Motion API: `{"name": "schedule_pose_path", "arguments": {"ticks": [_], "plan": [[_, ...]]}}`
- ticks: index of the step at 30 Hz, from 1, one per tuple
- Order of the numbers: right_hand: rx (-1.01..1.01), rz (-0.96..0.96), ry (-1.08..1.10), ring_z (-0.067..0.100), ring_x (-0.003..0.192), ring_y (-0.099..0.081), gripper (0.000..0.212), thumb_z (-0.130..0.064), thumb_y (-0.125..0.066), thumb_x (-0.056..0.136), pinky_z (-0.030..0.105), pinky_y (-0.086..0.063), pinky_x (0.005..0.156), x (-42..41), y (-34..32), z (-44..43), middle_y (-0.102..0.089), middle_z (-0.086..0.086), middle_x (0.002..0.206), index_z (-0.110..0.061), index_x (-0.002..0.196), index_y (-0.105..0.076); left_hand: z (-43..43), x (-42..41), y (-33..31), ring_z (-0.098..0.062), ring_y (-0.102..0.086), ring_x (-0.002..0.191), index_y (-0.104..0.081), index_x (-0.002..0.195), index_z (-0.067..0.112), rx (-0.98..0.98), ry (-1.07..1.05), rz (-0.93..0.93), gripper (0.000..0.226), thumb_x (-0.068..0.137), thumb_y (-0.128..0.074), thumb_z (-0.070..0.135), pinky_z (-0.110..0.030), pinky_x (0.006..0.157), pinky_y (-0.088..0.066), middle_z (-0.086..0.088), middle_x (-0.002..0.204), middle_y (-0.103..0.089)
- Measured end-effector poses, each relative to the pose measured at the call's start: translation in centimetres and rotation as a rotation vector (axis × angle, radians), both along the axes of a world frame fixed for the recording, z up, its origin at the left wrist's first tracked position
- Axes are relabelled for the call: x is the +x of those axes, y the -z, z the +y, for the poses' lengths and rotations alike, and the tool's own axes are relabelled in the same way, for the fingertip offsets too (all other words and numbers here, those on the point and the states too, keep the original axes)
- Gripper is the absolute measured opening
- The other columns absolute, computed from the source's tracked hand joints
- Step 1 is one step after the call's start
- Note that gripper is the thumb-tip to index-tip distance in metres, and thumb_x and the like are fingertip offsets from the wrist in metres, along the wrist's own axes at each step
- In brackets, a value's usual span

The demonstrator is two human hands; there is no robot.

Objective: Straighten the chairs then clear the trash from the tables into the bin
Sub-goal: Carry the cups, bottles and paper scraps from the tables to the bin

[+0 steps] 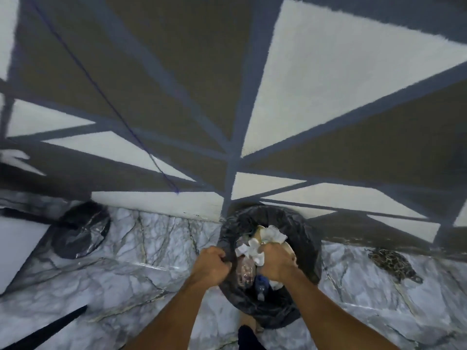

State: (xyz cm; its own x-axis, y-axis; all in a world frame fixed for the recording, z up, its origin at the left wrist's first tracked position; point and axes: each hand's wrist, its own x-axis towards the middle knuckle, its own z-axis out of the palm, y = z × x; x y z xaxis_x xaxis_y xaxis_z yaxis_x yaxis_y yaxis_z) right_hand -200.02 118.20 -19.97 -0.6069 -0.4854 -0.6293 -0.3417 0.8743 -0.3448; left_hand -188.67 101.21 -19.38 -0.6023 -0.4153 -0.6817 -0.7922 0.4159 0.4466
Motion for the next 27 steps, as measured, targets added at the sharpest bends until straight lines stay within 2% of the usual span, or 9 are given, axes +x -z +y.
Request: {"name": "schedule_pose_path", "arguments": {"ticks": [3,7,10,15,18,20,22,24,27], "plan": [[-0.108,0.024,-0.152,0.03,0.109,-0.062,0.035,-0.015,-0.063,0.076,0.036,-0.053,0.091,3.2,-2.8,-6.7,-0.065,0.01,0.115,-0.019,0.11,-0.068,-3.9,4.6,-3.0,-0.021,-0.064,0.106,-0.071,0.112,0.024,-0.129,-0.111,0.066,0.048,0.071,-0.059,0.045,-0.032,0.095,-0.052,-0.003,0.118,-0.067],[-0.313,0.029,-0.397,0.029,0.118,-0.058,0.045,-0.019,-0.061,0.078,0.031,-0.048,0.097,10.4,-7.0,-16.4,-0.062,0.009,0.125,-0.018,0.123,-0.064,-8.2,13.5,-7.7,-0.024,-0.059,0.119,-0.062,0.13,0.021,-0.318,-0.317,0.18,0.048,0.083,-0.065,0.028,-0.031,0.1,-0.048,-0.005,0.127,-0.064],[-0.43,0.048,-0.583,0.028,0.112,-0.061,0.042,-0.02,-0.064,0.076,0.032,-0.051,0.09,18.7,-10.4,-22.3,-0.067,0.009,0.118,-0.018,0.117,-0.067,-10.4,22.2,-10.7,-0.028,-0.064,0.109,-0.068,0.115,0.011,-0.462,-0.414,0.258,0.033,0.083,-0.06,0.015,-0.034,0.087,-0.052,-0.008,0.114,-0.069],[-0.543,0.003,-0.908,0.022,0.096,-0.066,0.027,-0.018,-0.063,0.075,0.036,-0.054,0.08,35.4,-13.9,-27.0,-0.073,0.004,0.101,-0.019,0.101,-0.072,-10.6,37.9,-13.7,-0.026,-0.061,0.107,-0.065,0.115,0.021,-0.598,-0.598,0.217,0.036,0.08,-0.057,0.026,-0.04,0.084,-0.054,-0.003,0.117,-0.068],[-0.599,-0.034,-1.09,0.021,0.076,-0.063,0.02,-0.027,-0.053,0.069,0.034,-0.05,0.064,44.9,-13.9,-28.1,-0.071,0.004,0.083,-0.019,0.079,-0.069,-9.8,48.2,-13.0,-0.025,-0.06,0.093,-0.062,0.091,0.027,-0.635,-0.717,0.134,0.018,0.077,-0.052,0.033,-0.042,0.075,-0.054,0.002,0.096,-0.065],[-0.621,-0.057,-1.232,0.02,0.069,-0.057,0.016,-0.025,-0.055,0.069,0.033,-0.044,0.06,51.2,-14.3,-28.3,-0.069,0.007,0.08,-0.016,0.075,-0.066,-8.8,55.2,-11.7,-0.027,-0.062,0.085,-0.05,0.075,0.03,-0.647,-0.819,0.072,0.01,0.071,-0.047,0.038,-0.043,0.072,-0.053,0.004,0.085,-0.062],[-0.618,-0.067,-1.378,0.023,0.078,-0.059,0.013,-0.017,-0.06,0.075,0.037,-0.049,0.066,57.1,-14.9,-28.1,-0.07,0.008,0.089,-0.012,0.083,-0.069,-6.8,61.0,-11.9,-0.027,-0.062,0.084,-0.051,0.076,0.028,-0.654,-0.95,0.054,0.01,0.07,-0.052,0.036,-0.04,0.07,-0.052,0.002,0.085,-0.064],[-0.616,-0.066,-1.499,0.026,0.098,-0.06,0.024,-0.016,-0.059,0.08,0.042,-0.051,0.082,62.6,-15.5,-27.8,-0.068,0.007,0.104,-0.009,0.1,-0.07,-4.2,65.8,-13.3,-0.028,-0.061,0.079,-0.052,0.072,0.023,-0.674,-1.126,0.061,0.007,0.073,-0.058,0.027,-0.035,0.062,-0.045,0.001,0.078,-0.06],[-0.629,-0.113,-1.633,0.029,0.099,-0.061,0.028,-0.016,-0.056,0.077,0.044,-0.053,0.08,70.3,-15.4,-27.2,-0.067,0.009,0.103,-0.01,0.101,-0.069,-0.8,72.0,-14.0,-0.03,-0.059,0.078,-0.04,0.064,0.024,-0.687,-1.353,0.031,0.021,0.077,-0.057,0.024,-0.035,0.061,-0.041,0.005,0.068,-0.047]]}}
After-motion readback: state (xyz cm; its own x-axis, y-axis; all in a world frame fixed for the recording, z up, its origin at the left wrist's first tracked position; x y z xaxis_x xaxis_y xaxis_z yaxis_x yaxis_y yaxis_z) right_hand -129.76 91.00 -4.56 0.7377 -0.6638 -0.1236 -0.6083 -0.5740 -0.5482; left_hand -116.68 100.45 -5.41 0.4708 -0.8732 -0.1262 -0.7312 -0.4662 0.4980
